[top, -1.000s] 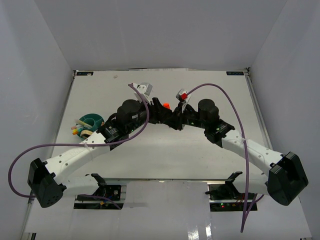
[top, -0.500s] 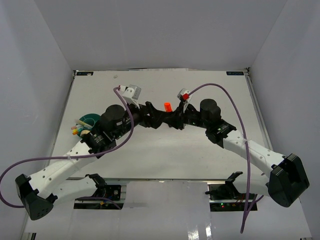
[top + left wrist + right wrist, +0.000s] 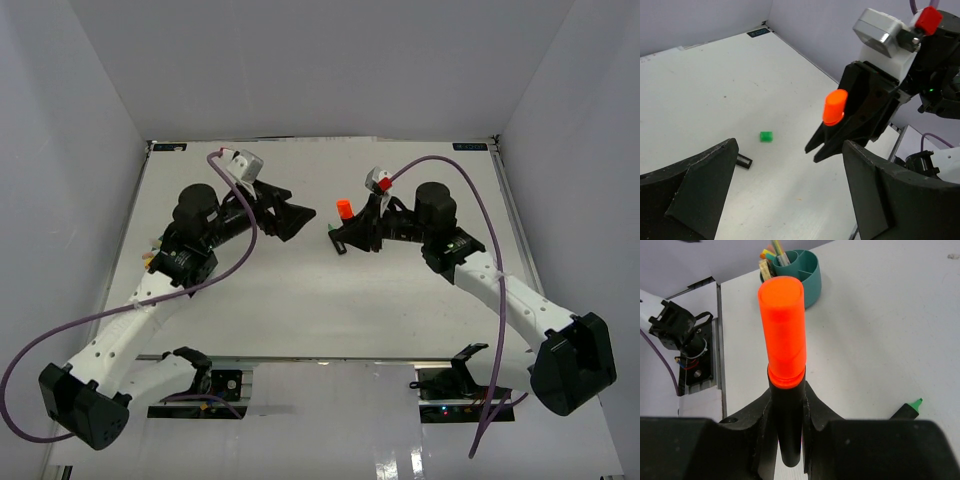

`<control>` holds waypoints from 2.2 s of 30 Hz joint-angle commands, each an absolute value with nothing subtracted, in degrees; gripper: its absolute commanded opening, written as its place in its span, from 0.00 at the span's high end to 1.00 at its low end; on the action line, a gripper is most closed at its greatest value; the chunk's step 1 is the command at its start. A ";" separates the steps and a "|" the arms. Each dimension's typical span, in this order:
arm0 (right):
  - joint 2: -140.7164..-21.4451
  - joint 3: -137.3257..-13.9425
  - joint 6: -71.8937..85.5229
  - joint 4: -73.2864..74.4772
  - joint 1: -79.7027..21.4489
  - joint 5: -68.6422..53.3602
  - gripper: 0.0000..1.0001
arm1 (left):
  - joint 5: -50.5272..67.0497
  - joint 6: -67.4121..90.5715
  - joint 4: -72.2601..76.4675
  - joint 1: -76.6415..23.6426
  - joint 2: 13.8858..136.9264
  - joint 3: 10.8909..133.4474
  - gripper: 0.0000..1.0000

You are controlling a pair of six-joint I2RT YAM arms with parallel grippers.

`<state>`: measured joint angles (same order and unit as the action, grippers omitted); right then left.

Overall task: Sort the stationery into containers
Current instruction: Close the pen cap on the pen.

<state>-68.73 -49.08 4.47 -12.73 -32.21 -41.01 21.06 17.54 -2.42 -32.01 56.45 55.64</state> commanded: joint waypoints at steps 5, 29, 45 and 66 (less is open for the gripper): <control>-70.40 -55.37 4.30 -12.31 -31.11 -51.85 0.92 | 47.18 16.34 9.13 -26.98 63.71 62.66 0.05; -74.44 -61.08 5.45 -9.32 -31.20 -51.77 0.92 | 51.51 26.19 20.48 -27.51 73.65 66.18 0.24; -75.23 -60.91 6.24 -9.93 -31.55 -53.09 0.92 | 50.54 26.81 21.80 -31.55 77.25 67.85 0.40; -74.27 -60.29 6.50 -10.37 -31.55 -53.35 0.92 | 48.34 26.63 20.57 -32.70 76.64 66.27 0.55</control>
<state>-75.37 -58.43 5.65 -8.69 -31.62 -53.34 48.16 26.50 21.26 -32.01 77.69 65.65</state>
